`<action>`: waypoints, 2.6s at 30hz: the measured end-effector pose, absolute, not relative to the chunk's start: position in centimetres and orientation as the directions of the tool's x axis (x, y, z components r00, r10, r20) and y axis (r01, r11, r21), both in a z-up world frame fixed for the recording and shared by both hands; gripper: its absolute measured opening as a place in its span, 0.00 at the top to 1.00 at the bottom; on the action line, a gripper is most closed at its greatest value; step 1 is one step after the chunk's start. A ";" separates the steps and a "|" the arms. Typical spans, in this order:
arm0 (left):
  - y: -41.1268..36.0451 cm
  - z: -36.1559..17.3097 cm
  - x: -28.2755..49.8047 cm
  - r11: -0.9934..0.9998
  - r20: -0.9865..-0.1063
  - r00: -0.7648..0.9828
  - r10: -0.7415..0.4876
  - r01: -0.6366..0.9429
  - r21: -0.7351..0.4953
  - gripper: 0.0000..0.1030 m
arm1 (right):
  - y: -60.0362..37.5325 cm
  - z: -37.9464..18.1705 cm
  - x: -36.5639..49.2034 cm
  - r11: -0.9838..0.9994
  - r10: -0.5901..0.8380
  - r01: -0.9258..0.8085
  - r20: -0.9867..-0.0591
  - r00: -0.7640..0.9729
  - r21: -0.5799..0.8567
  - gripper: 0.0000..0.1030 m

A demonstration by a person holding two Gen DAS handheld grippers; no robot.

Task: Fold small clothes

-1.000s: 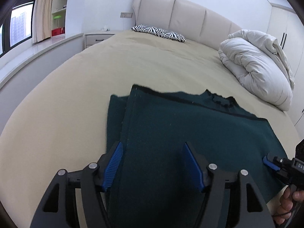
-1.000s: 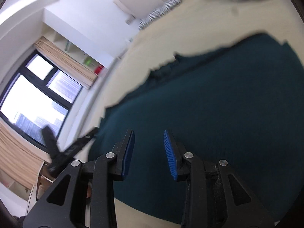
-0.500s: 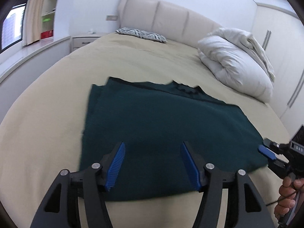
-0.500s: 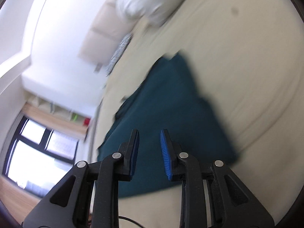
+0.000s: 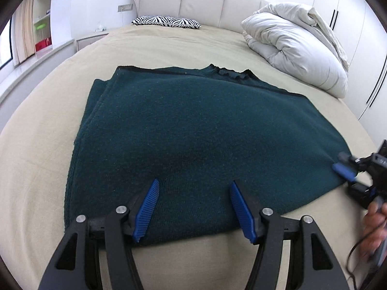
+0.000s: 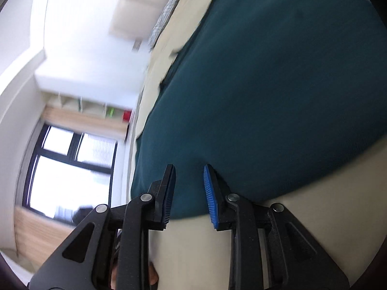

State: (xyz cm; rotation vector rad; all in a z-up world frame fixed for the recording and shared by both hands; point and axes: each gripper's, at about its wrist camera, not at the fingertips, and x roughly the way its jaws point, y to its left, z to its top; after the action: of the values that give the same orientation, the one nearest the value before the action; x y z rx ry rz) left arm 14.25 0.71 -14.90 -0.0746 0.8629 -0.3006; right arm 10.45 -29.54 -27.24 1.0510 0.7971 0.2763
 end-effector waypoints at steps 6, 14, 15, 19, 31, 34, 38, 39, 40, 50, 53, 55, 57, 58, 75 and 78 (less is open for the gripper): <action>0.7 -15.0 14.1 0.956 -0.736 0.614 -0.285 0.233 -0.176 0.37 | -36.8 -26.0 4.9 0.520 0.302 0.300 -0.500 0.811 0.800 0.74; 0.6 -15.1 14.1 0.956 -0.737 0.614 -0.283 0.238 -0.169 0.35 | -42.1 -23.1 3.4 0.604 0.176 0.317 -0.510 0.842 0.731 0.41; 0.6 -15.1 14.2 0.956 -0.736 0.613 -0.286 0.239 -0.173 0.35 | -43.3 -22.3 2.7 0.616 0.189 0.307 -0.514 0.837 0.726 0.41; 0.7 -15.3 14.2 0.953 -0.733 0.612 -0.298 0.241 -0.187 0.34 | -43.2 -21.3 5.9 0.662 0.238 0.264 -0.531 0.813 0.702 0.41; 0.9 -15.6 14.3 0.944 -0.723 0.610 -0.324 0.253 -0.210 0.30 | -44.6 -21.8 13.5 0.636 0.345 0.266 -0.575 0.742 0.724 0.41; 0.9 -15.7 14.3 0.943 -0.722 0.609 -0.328 0.256 -0.213 0.28 | -44.8 -21.2 13.6 0.614 0.373 0.260 -0.565 0.736 0.745 0.41; 0.7 -15.7 14.4 0.941 -0.723 0.606 -0.332 0.263 -0.212 0.27 | -43.5 -21.0 14.3 0.636 0.424 0.230 -0.583 0.693 0.736 0.42; 0.7 -15.7 14.4 0.941 -0.722 0.606 -0.333 0.262 -0.213 0.26 | -43.3 -21.1 14.5 0.636 0.432 0.232 -0.589 0.683 0.736 0.43; 0.7 -15.7 14.4 0.941 -0.722 0.606 -0.333 0.262 -0.214 0.26 | -43.4 -21.1 14.3 0.626 0.441 0.235 -0.586 0.680 0.743 0.43; 0.7 -15.7 14.3 0.939 -0.718 0.606 -0.341 0.261 -0.226 0.26 | -42.8 -22.5 17.0 0.549 0.534 0.304 -0.607 0.588 0.778 0.70; 0.9 -15.6 14.3 0.936 -0.715 0.605 -0.349 0.261 -0.236 0.26 | -42.2 -22.7 17.2 0.556 0.521 0.312 -0.616 0.591 0.770 0.79; 1.0 -15.7 14.4 0.934 -0.712 0.605 -0.356 0.261 -0.245 0.26 | -41.8 -22.7 17.2 0.573 0.502 0.314 -0.628 0.595 0.757 0.82; 1.2 -15.7 14.4 0.931 -0.708 0.605 -0.364 0.261 -0.256 0.26 | -41.4 -22.5 17.4 0.589 0.486 0.319 -0.640 0.595 0.743 0.84; 1.3 -15.7 14.4 0.929 -0.705 0.605 -0.370 0.261 -0.263 0.26 | -41.2 -22.4 17.4 0.595 0.477 0.323 -0.647 0.595 0.736 0.84; 9.1 -12.8 14.3 0.781 -0.529 0.639 -0.559 0.191 -0.594 0.36 | -27.7 -13.0 21.4 0.915 0.046 0.310 -0.829 0.558 0.259 0.87; 12.3 -12.4 15.2 0.720 -0.471 0.669 -0.575 0.141 -0.679 0.35 | -16.1 -10.8 22.2 0.995 0.053 0.034 -0.813 0.580 0.089 0.87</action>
State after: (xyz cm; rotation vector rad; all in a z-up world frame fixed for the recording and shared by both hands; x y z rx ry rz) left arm 15.21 12.34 -12.41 -0.6521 0.7332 -0.4376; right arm 22.17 -16.08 -10.76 0.0985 0.9529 0.0108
